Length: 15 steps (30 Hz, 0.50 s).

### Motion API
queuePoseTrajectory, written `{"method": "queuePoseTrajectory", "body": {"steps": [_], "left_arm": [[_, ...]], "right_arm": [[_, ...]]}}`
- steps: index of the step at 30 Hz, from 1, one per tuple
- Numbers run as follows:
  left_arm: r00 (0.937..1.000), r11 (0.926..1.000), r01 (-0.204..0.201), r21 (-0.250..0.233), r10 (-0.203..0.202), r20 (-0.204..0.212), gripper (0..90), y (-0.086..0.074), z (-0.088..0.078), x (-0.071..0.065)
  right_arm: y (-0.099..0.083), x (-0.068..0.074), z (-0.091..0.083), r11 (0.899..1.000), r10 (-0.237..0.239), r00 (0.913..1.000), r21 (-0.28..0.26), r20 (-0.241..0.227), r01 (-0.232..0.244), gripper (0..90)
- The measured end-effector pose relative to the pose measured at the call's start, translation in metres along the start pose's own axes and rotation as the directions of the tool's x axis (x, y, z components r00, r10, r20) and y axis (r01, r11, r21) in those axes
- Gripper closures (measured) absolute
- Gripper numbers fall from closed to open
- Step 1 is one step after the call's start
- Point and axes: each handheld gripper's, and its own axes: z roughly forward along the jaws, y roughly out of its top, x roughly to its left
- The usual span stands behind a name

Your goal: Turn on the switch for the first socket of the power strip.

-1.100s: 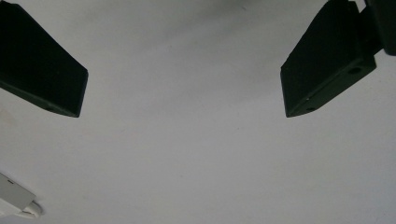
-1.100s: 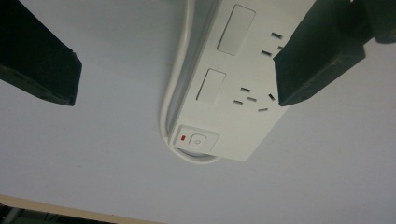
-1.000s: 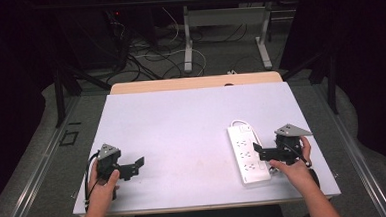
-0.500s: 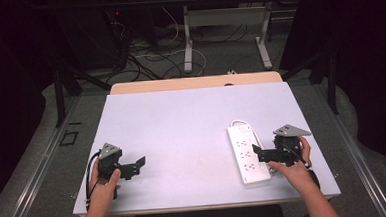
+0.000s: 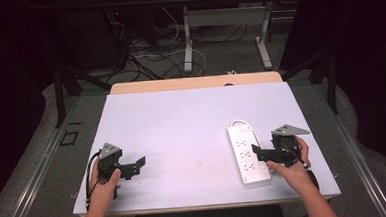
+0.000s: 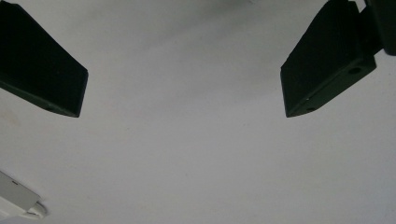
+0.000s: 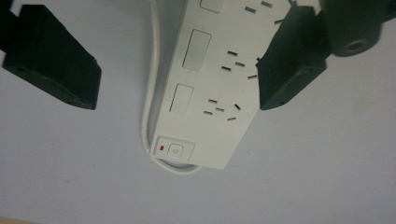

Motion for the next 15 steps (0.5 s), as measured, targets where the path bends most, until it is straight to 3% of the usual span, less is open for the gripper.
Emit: {"method": "queuePoseTrajectory", "body": {"steps": [15], "left_arm": [[1.0, 1.0, -0.002, 0.0, 0.002, 0.0, 0.9, 0.0001, 0.0004, -0.0001]], "right_arm": [[-0.0007, -0.0024, 0.002, 1.0, 0.008, 0.9998, 0.029, -0.017, -0.007, 39.6]]}}
